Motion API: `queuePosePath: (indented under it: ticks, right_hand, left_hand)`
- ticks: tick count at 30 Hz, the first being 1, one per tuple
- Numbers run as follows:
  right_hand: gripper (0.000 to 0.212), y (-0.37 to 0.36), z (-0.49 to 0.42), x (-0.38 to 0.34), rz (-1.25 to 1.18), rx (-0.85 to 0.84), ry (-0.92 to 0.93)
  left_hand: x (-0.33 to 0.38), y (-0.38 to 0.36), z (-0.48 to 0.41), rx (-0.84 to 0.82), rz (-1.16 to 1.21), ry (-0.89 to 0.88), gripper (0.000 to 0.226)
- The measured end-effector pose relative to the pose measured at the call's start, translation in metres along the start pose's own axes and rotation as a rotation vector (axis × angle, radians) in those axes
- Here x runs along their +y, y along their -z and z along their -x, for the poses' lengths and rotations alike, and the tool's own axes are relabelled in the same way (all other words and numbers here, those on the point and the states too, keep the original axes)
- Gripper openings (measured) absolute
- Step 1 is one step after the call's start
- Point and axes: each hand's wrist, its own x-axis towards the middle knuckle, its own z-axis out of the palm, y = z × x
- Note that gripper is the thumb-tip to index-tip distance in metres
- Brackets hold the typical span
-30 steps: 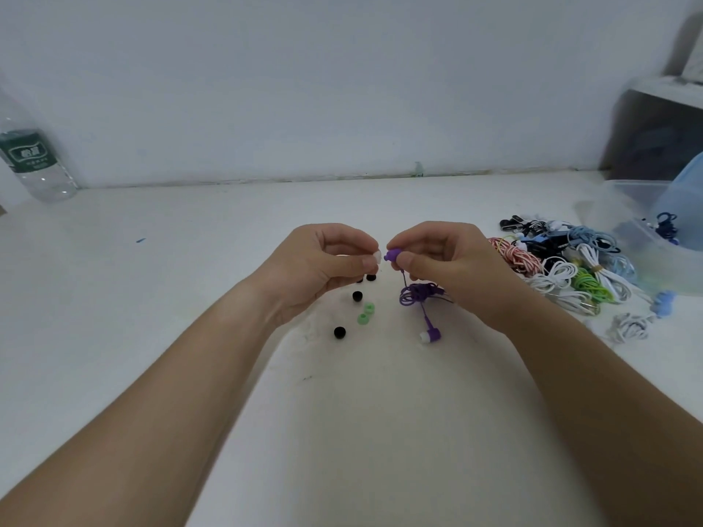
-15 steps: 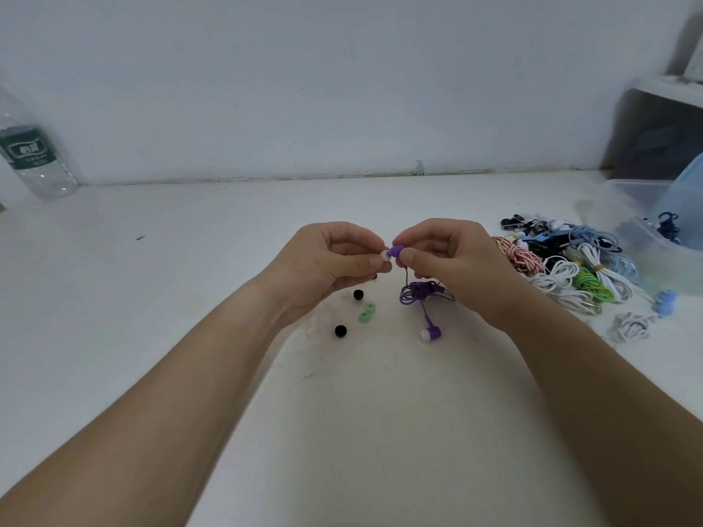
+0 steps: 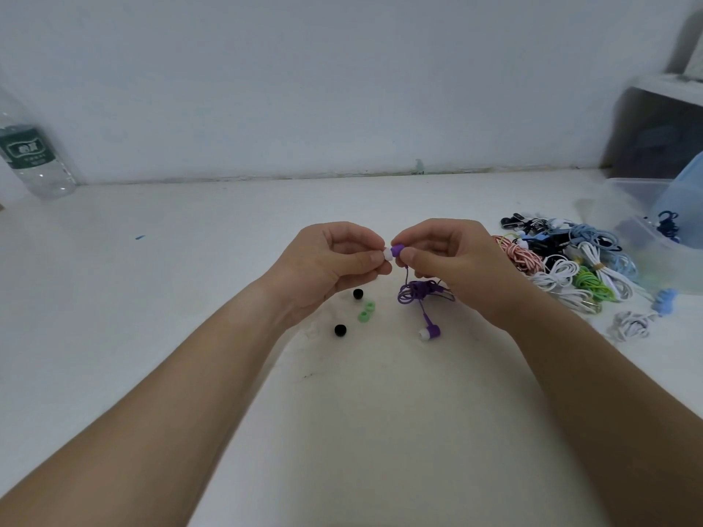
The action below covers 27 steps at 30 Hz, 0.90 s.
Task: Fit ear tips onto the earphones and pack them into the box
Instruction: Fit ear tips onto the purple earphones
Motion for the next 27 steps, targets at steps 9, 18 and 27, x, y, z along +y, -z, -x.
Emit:
queuePosePath:
  ticks: [9, 18, 27]
  right_hand:
    - [0.01, 0.0011, 0.0003, 0.001, 0.02, -0.02, -0.009]
    - [0.009, 0.0014, 0.0017, -0.0008, 0.047, -0.009, -0.005]
    - [0.01, -0.0006, 0.0016, 0.0017, 0.021, 0.012, -0.007]
  left_hand:
    - [-0.0026, 0.0004, -0.001, -0.016, -0.008, 0.013, 0.012]
    - [-0.0033, 0.0001, -0.0006, -0.015, -0.035, 0.012, 0.017]
    - [-0.0037, -0.0027, 0.0002, 0.026, -0.026, -0.014, 0.015]
